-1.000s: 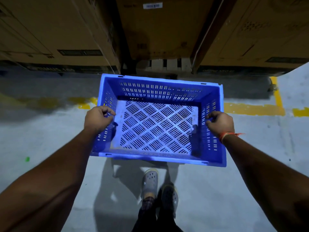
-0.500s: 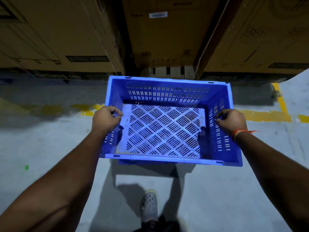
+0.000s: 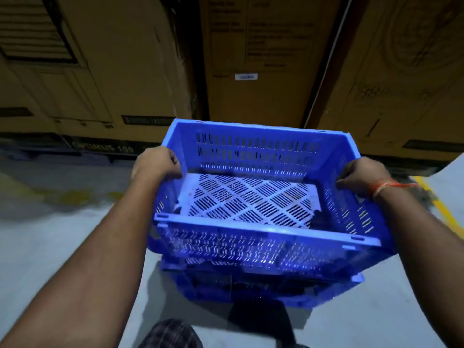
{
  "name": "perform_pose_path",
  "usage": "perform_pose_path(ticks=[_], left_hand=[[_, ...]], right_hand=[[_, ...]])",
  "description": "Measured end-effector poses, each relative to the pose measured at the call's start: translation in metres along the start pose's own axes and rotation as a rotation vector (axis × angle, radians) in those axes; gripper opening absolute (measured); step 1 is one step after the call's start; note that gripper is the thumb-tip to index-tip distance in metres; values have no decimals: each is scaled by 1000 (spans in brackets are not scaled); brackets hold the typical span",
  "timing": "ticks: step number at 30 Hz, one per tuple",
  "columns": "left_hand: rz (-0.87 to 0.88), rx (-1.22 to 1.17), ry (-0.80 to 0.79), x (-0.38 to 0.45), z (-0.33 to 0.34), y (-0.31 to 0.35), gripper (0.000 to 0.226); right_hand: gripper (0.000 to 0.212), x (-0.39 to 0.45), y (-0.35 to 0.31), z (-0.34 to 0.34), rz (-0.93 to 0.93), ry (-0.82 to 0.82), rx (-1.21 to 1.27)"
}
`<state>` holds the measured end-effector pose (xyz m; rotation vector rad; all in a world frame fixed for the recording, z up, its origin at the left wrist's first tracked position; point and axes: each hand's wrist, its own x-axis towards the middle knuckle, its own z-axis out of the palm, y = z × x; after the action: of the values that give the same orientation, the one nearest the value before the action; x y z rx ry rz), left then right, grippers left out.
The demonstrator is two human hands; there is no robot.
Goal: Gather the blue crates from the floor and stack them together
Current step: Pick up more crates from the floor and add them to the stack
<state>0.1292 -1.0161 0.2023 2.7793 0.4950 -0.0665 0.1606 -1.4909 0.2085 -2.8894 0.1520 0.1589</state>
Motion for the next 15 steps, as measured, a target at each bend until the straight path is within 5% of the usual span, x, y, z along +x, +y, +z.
perform_pose_path(ticks=[15], left_hand=[[53,-161,-115,-20,-10,12,13]], right_hand=[[23,-12,-4,-13,-19,7,-46]])
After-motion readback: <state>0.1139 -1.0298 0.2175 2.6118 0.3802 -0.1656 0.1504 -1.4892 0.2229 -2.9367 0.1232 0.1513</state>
